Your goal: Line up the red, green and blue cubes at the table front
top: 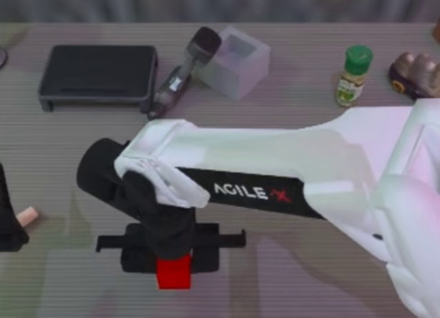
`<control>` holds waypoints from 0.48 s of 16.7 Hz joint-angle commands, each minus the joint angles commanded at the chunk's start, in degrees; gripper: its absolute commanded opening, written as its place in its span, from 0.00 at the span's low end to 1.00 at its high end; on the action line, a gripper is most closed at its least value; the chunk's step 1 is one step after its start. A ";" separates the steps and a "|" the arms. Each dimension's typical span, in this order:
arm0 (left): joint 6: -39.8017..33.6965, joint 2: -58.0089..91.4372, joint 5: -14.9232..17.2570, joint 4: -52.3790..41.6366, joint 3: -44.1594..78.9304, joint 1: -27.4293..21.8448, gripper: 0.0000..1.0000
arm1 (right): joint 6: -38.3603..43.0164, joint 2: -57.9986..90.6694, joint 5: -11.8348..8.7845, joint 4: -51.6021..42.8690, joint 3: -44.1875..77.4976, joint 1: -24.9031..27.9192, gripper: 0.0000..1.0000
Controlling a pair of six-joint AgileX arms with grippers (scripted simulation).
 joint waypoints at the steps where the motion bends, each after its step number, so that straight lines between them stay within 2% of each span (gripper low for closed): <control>1: 0.00 0.00 0.00 0.00 0.00 0.00 1.00 | 0.00 0.00 0.00 0.00 0.00 0.00 0.08; 8: 0.00 0.00 0.00 0.00 0.00 0.00 1.00 | 0.00 0.00 0.00 0.00 0.00 0.00 0.60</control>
